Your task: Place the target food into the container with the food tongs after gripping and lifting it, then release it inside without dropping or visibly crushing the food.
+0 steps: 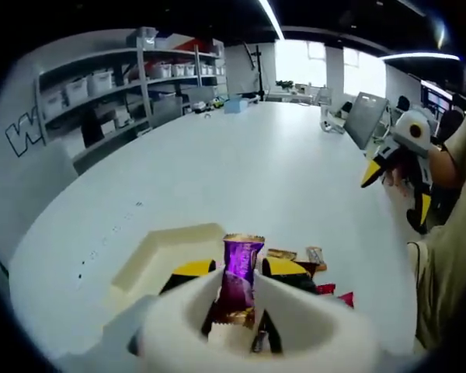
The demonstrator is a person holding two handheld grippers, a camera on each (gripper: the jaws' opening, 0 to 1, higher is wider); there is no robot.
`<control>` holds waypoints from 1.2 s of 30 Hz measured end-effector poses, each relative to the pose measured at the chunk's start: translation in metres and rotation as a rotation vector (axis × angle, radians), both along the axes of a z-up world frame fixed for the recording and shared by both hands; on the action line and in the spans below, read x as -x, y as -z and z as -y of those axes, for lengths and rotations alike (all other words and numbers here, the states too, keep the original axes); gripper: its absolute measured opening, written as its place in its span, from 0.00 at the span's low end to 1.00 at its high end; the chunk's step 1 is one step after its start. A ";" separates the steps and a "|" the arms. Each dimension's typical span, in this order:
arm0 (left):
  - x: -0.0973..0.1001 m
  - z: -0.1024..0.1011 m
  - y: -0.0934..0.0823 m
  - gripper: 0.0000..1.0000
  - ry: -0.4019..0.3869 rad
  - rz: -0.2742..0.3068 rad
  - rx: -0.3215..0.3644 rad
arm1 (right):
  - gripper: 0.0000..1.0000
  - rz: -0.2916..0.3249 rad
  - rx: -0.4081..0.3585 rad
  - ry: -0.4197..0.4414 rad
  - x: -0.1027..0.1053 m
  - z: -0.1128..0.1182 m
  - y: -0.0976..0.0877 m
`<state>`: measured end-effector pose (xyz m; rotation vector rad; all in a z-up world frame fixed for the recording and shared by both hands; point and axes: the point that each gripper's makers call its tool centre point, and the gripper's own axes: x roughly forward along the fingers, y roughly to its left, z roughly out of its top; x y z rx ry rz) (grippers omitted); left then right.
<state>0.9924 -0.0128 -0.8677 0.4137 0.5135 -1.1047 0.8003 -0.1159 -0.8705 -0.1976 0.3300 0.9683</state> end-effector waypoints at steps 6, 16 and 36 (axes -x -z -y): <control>-0.007 -0.001 0.002 0.23 -0.010 -0.009 0.003 | 0.68 -0.002 -0.007 0.004 -0.001 0.002 -0.002; -0.017 -0.001 0.001 0.23 -0.004 0.006 -0.012 | 0.68 -0.004 -0.009 0.014 -0.005 0.006 -0.002; -0.031 -0.017 0.013 0.23 -0.026 0.007 -0.044 | 0.68 -0.008 -0.010 0.019 -0.007 0.006 0.000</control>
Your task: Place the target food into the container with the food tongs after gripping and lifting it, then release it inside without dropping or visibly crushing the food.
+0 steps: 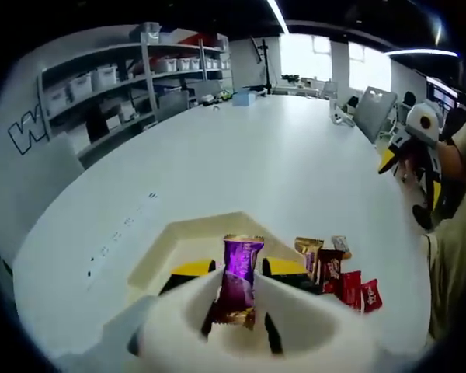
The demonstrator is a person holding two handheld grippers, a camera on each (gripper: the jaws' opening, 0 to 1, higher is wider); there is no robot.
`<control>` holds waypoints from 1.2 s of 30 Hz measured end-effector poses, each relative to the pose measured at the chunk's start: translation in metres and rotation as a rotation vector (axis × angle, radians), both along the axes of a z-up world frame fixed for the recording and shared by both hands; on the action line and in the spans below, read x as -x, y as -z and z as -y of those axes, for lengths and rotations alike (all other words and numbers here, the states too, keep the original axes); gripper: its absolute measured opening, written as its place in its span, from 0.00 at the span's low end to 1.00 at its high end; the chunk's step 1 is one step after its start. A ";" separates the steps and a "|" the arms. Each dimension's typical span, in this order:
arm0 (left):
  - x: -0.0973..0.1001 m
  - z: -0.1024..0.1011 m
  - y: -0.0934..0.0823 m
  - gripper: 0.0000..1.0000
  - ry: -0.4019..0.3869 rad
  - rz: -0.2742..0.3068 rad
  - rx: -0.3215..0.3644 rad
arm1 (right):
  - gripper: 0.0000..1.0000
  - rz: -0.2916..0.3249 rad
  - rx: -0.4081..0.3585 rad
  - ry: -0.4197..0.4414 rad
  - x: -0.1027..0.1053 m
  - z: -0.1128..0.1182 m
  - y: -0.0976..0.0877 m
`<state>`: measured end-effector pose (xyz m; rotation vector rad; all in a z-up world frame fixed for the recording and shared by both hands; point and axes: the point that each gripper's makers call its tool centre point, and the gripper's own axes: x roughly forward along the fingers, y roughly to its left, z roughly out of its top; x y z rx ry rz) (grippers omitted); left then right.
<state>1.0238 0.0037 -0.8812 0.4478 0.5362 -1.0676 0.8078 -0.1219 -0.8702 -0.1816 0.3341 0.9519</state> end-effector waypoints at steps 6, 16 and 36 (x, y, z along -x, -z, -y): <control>-0.003 0.000 -0.002 0.23 0.003 0.006 -0.002 | 0.68 -0.001 0.001 0.002 0.000 0.001 0.001; -0.019 -0.003 0.002 0.23 0.011 0.036 -0.033 | 0.68 0.002 0.003 0.006 0.001 0.003 0.000; -0.050 -0.006 0.014 0.23 -0.028 0.041 -0.079 | 0.68 0.001 0.007 0.022 -0.003 0.008 -0.002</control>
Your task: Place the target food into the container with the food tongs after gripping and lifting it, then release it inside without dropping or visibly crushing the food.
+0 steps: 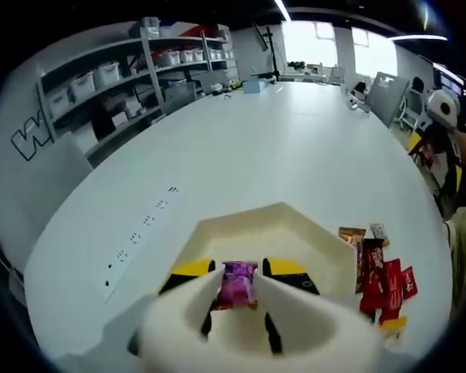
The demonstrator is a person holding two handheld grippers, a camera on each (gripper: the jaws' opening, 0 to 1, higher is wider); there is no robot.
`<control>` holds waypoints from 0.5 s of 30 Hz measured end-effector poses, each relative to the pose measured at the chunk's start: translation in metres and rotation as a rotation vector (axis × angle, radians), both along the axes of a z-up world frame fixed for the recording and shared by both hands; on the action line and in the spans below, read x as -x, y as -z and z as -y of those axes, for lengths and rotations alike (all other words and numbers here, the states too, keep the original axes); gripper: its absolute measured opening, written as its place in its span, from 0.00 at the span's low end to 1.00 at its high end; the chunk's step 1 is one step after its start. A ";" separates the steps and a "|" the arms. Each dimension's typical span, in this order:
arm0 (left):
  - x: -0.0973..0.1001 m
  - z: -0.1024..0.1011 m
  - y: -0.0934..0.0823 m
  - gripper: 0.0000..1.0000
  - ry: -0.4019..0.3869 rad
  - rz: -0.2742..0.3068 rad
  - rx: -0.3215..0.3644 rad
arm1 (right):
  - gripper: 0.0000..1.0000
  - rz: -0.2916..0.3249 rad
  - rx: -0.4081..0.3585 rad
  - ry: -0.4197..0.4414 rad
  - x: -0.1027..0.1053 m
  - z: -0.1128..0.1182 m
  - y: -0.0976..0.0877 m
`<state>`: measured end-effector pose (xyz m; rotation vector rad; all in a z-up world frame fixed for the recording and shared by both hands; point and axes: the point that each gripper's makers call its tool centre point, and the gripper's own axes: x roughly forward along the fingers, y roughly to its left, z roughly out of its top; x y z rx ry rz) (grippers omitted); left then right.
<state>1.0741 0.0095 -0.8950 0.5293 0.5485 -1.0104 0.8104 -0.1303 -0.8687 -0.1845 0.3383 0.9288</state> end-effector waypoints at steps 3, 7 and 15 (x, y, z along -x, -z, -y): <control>-0.002 -0.001 0.001 0.23 -0.001 0.001 -0.002 | 0.68 0.000 0.002 0.000 0.000 0.000 0.000; -0.006 -0.001 0.002 0.23 -0.016 0.000 -0.002 | 0.68 -0.001 0.002 0.002 0.000 0.000 0.000; 0.000 -0.007 0.000 0.24 -0.019 -0.008 -0.003 | 0.67 0.000 0.001 -0.001 0.001 -0.001 0.001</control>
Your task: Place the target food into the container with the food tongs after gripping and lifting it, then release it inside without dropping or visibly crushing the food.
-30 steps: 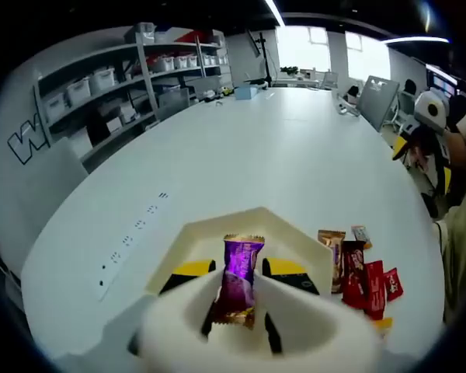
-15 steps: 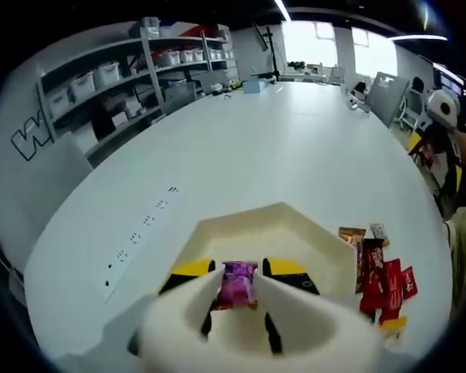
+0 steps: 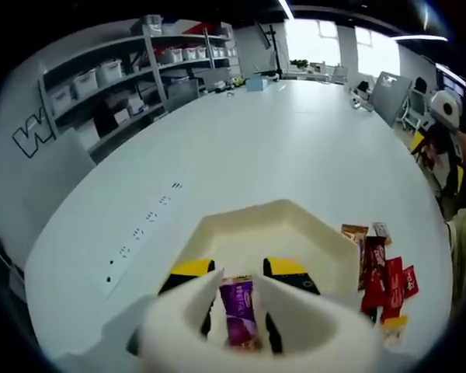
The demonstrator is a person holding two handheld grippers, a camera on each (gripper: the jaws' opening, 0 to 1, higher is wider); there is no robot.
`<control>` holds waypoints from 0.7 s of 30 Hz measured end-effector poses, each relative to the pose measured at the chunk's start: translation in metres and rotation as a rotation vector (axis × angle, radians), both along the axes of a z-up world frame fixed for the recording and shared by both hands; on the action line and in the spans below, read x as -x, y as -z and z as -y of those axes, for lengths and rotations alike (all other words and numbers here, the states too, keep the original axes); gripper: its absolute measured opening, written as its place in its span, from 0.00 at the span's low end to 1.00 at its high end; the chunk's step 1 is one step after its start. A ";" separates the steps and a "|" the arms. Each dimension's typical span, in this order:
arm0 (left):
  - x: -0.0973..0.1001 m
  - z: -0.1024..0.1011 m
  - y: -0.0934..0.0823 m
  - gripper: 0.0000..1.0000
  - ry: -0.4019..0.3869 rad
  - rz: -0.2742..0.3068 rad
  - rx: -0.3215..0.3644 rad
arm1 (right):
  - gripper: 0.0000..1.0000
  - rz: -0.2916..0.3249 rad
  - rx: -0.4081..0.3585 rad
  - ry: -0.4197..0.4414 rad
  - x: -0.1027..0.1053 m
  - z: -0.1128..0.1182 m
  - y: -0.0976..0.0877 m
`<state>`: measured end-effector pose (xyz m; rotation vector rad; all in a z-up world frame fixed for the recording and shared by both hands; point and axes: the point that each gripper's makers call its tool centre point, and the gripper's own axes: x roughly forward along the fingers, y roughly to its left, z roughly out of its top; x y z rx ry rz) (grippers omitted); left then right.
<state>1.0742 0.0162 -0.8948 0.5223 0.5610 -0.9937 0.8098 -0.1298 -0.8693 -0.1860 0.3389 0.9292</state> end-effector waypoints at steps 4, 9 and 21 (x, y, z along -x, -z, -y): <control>0.005 0.000 -0.005 0.24 0.000 0.006 0.008 | 0.67 0.007 -0.007 -0.003 -0.001 -0.002 -0.002; 0.009 -0.002 -0.015 0.24 -0.005 0.018 0.024 | 0.67 0.016 -0.012 -0.013 -0.001 -0.005 -0.006; 0.033 -0.003 -0.036 0.24 -0.010 0.059 0.071 | 0.67 0.024 -0.012 -0.023 0.004 -0.009 -0.009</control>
